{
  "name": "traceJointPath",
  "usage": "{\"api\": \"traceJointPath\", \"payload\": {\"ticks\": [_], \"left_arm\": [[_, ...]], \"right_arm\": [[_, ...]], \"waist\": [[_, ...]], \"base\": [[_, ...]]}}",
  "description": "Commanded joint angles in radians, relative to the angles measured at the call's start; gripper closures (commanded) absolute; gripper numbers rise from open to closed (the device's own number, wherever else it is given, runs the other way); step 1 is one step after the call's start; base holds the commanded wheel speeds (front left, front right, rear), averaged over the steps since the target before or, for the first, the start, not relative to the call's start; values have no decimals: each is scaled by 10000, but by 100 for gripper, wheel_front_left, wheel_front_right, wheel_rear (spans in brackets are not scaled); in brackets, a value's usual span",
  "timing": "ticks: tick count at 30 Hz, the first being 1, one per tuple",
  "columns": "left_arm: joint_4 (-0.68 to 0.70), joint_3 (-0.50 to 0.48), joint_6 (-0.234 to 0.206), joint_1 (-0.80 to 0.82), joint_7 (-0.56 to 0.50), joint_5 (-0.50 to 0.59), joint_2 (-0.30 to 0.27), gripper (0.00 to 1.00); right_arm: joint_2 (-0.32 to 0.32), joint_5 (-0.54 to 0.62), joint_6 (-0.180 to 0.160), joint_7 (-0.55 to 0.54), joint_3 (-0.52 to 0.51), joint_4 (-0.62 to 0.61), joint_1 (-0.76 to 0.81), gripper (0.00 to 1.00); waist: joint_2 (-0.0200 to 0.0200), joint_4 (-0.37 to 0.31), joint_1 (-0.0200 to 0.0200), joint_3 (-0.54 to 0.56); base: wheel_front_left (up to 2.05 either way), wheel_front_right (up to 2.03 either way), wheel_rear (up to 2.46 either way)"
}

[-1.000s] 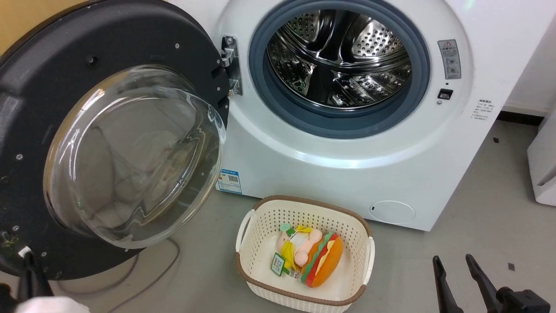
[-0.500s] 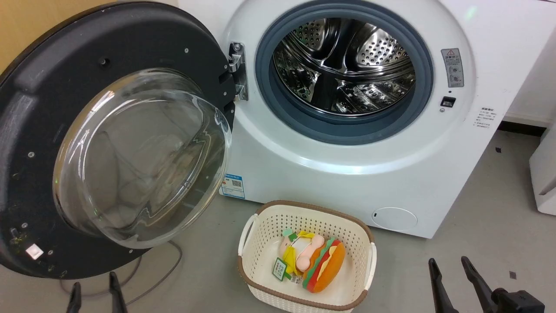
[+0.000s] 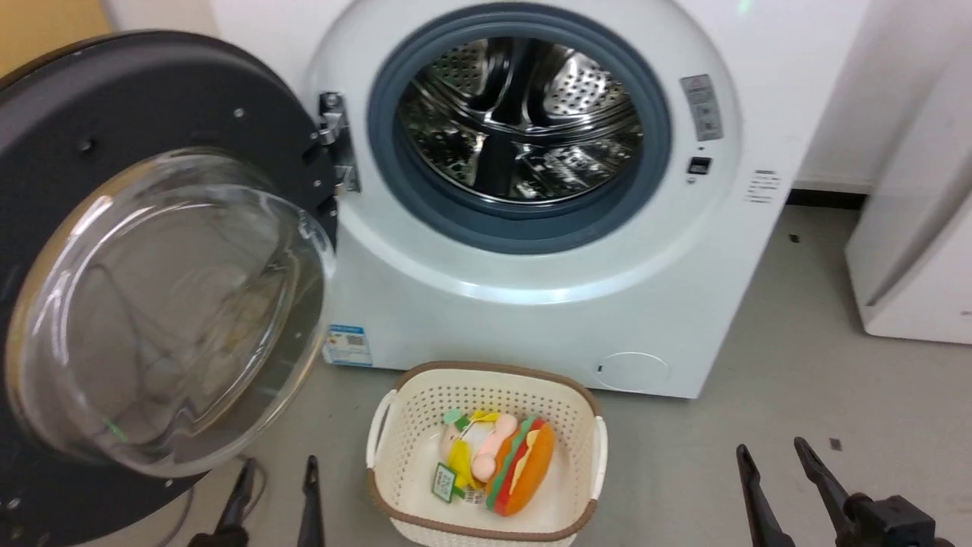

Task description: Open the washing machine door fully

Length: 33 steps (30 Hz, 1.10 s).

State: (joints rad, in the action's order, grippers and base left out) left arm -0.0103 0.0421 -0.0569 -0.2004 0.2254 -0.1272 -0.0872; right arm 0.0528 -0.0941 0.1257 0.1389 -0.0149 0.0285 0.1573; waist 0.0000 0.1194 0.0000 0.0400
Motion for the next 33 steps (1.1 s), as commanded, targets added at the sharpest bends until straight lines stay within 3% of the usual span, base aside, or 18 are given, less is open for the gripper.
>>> {"api": "traceJointPath", "payload": {"ticks": [1, 10, 20, 21, 33], "left_arm": [[-52, 83, 49, 195, -29, 122, -64, 0], [-566, 559, 3, 548, -76, 478, -95, 0], [-821, 632, -109, 561, 29, 364, -65, 0], [-802, 637, -55, 442, -40, 362, -47, 100], [-736, 567, -4, 555, -212, 428, -15, 100]], "right_arm": [[-26, 40, 50, -33, 13, -55, -91, 0], [-26, 250, 50, -339, 102, -305, -33, 0], [-26, 170, 50, -393, 173, -294, -46, 0], [0, 166, -6, -404, 171, -263, 0, 100], [-2, 223, -14, -478, 167, -261, -114, 100]], "waist": [[0, -341, 0, 87], [0, -1380, 0, 129], [0, -1542, 0, 149], [0, -1550, 0, 148], [0, -1527, 0, 108]], "base": [[0, 0, 0], [0, 0, 0], [0, 0, 0], [0, 0, 0], [0, 0, 0]]}}
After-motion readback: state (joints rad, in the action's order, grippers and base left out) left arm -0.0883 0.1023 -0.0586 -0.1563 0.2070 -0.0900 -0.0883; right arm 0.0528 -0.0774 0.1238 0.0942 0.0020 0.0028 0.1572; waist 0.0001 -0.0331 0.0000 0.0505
